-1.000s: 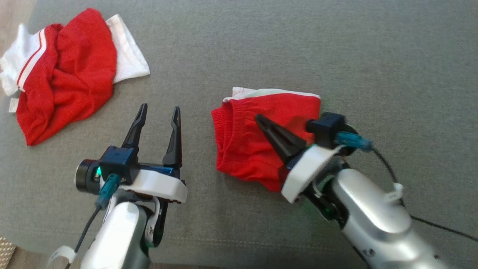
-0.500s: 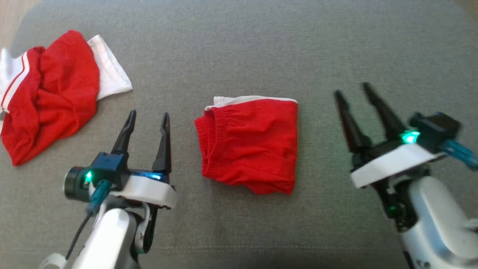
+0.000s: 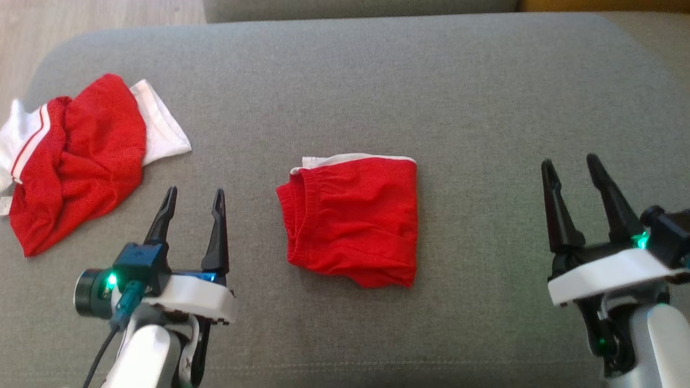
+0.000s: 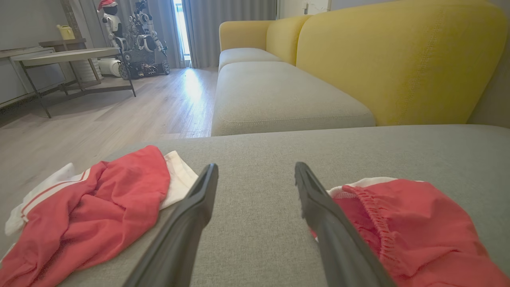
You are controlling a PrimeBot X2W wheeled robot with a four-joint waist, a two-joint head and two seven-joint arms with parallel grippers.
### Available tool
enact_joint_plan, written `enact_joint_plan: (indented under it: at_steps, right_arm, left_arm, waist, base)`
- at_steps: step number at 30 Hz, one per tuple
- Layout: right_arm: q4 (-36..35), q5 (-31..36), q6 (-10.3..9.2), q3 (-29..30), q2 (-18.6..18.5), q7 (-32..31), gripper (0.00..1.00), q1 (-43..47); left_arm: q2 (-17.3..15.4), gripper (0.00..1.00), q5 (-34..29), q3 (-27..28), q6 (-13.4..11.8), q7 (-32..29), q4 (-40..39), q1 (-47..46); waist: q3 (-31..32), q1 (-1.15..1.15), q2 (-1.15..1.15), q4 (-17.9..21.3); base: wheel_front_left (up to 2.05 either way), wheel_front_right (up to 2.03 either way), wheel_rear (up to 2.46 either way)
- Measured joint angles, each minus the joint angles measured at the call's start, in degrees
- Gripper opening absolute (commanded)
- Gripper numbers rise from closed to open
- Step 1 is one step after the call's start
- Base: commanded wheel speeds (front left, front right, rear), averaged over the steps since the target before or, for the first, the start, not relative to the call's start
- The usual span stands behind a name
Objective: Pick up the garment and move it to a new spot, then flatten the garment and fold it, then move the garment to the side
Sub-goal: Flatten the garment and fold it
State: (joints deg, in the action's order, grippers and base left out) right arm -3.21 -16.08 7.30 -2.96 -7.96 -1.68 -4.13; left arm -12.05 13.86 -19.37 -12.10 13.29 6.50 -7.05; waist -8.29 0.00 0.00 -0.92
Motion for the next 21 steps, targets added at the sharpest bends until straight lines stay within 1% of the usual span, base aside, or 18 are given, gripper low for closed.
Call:
enact_joint_plan:
  at_steps: [8,21]
  right_arm:
    - [-2.1,2.2,0.0,1.8,0.7,-2.1,1.0,5.1]
    - [-3.9,4.4,0.0,2.2,1.6,-4.3,1.0,9.6]
  left_arm:
    - [-0.7,1.0,0.4,-0.5,0.1,-1.1,-0.2,2.9]
    - [-1.9,1.0,1.3,-1.0,0.1,-2.2,0.2,6.1]
  waist:
    - [3.6,0.0,0.0,0.2]
    - [7.5,0.0,0.0,0.1]
  base:
    - [0.0,0.0,0.0]
    - [0.0,0.0,0.0]
